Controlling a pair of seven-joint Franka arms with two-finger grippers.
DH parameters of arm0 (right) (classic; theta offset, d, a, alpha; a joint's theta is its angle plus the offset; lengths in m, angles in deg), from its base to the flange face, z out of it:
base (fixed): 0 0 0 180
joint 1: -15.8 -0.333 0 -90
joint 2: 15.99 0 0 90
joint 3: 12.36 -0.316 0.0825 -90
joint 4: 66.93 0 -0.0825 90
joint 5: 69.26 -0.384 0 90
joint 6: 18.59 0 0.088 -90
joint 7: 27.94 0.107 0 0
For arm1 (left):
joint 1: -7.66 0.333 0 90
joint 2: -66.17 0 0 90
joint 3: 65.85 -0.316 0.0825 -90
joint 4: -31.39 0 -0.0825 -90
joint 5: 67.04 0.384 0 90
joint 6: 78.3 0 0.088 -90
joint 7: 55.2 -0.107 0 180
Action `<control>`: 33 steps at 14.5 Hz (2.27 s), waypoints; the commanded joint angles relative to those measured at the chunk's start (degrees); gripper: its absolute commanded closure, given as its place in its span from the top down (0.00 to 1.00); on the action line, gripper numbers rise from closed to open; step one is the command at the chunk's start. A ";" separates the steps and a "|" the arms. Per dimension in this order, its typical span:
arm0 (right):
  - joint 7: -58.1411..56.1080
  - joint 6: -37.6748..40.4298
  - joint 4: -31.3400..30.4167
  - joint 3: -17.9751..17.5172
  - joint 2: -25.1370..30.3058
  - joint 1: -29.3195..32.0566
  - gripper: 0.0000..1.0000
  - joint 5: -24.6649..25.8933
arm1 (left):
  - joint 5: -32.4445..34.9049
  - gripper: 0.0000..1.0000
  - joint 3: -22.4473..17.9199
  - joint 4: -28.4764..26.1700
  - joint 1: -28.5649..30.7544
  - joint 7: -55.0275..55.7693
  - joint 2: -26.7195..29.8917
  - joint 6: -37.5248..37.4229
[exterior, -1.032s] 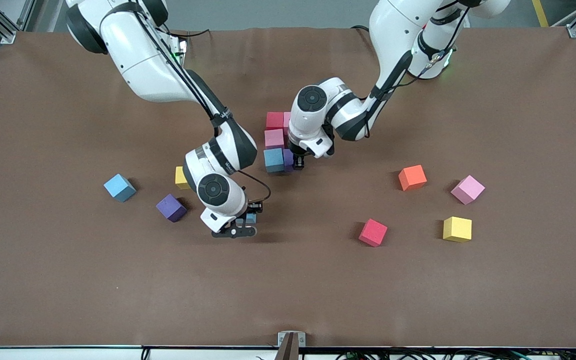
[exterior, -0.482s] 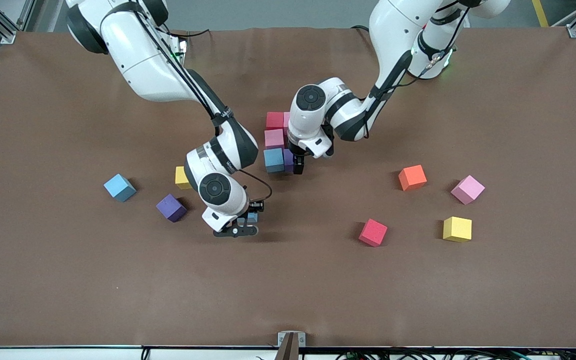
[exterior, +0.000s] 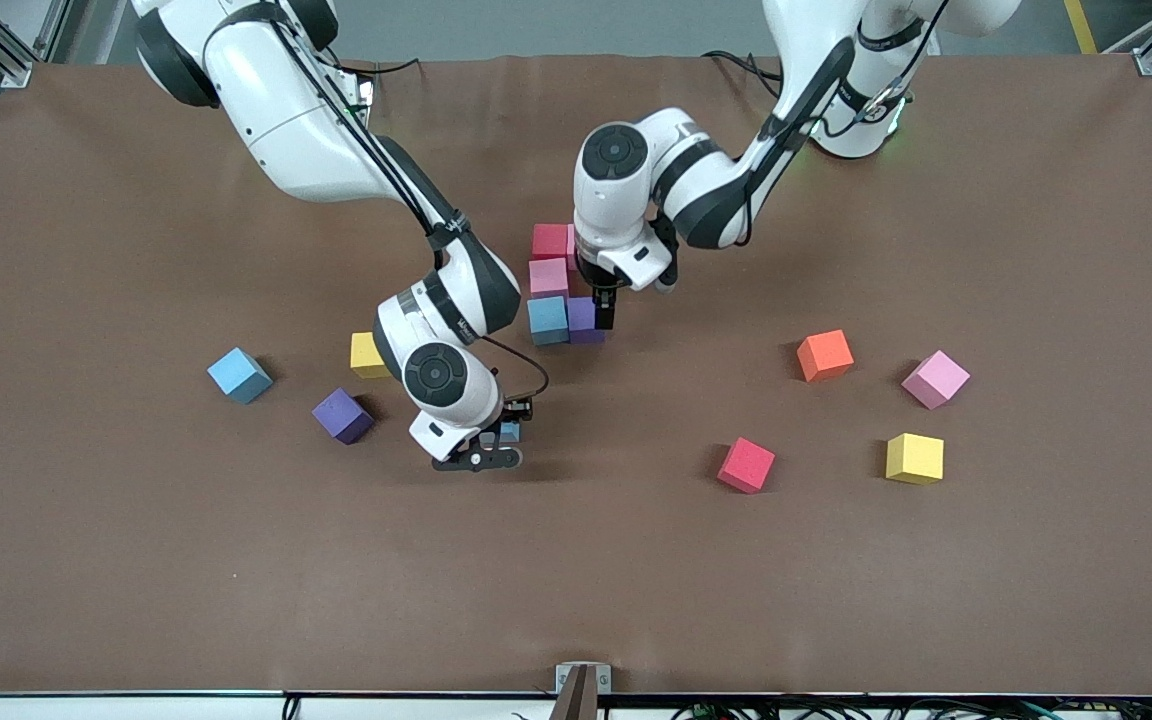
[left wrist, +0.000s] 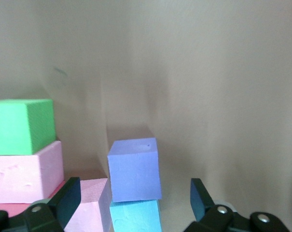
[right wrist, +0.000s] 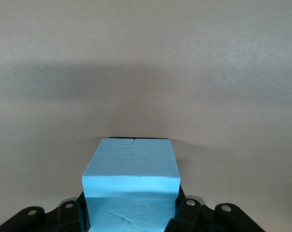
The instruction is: Arrange 11 blocks into digit 3
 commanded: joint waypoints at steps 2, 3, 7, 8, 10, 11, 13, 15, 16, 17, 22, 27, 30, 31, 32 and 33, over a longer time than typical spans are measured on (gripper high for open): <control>5.49 -0.01 -0.12 -0.06 0.53 -3.16 0.35 -0.20 | 4.46 1.00 -0.58 1.29 3.08 -5.08 2.46 -5.31; 6.37 -0.10 -0.29 0.03 0.53 -3.95 0.35 -0.11 | 4.55 1.00 -0.58 2.95 5.01 -7.97 2.11 -6.02; 12.08 -0.18 -1.51 0.21 0.36 -7.99 0.35 -0.11 | 4.37 1.00 -0.49 7.44 14.15 -23.00 0.27 -6.46; 12.09 -0.19 -1.96 0.21 0.36 -8.17 0.35 -0.02 | 4.29 1.00 -0.49 9.54 16.61 -26.42 -1.22 -6.46; 11.83 -0.10 -3.44 0.21 0.44 -8.61 0.35 0.50 | 3.67 1.00 -0.49 14.81 19.52 -32.32 -5.52 -6.46; 11.48 -0.10 -4.24 0.21 0.44 -9.14 0.35 0.59 | 3.76 1.00 -0.58 17.01 20.93 -34.09 -7.63 -6.46; 11.39 -0.01 -5.30 -0.06 0.53 -9.49 0.35 0.51 | 3.67 1.00 -0.49 20.62 23.48 -36.29 -12.37 -6.38; 11.30 -0.01 -5.39 -0.06 0.53 -10.28 0.35 0.59 | 3.93 1.00 -0.58 24.22 23.84 -37.00 -16.86 -6.11; 11.30 -0.01 -5.39 -0.06 0.53 -10.28 0.35 0.59 | 4.02 1.00 -0.58 25.37 23.93 -37.88 -18.45 -6.03; 11.30 0.16 -5.39 -0.23 0.53 -10.37 0.36 0.51 | 4.02 1.00 -0.67 25.47 24.36 -39.10 -19.25 -5.76; 8.85 0.69 -5.39 -1.02 0.53 -10.63 0.36 0.59 | 3.41 1.00 -0.67 25.56 25.86 -43.24 -22.94 -3.83; 5.68 3.15 -5.39 -1.02 0.62 -10.64 0.36 0.59 | 3.49 1.00 -0.67 25.30 25.77 -42.98 -24.00 -2.60; 4.45 3.33 -5.30 -1.02 0.62 -10.55 0.36 0.59 | 3.41 0.62 -0.67 25.21 25.69 -42.81 -23.83 -2.60; 3.75 3.42 -5.30 -1.02 0.62 -10.55 0.36 0.68 | 3.32 0.47 -0.67 25.21 25.69 -42.55 -23.56 -2.68; 3.74 3.77 -5.30 -1.02 0.62 -10.55 0.36 0.68 | 2.54 0.35 -0.58 25.12 25.60 -41.85 -23.21 -3.03; 3.74 4.29 -5.21 -1.02 0.62 -10.55 0.36 0.68 | 1.22 0.27 -0.49 25.12 25.42 -40.45 -22.95 -3.21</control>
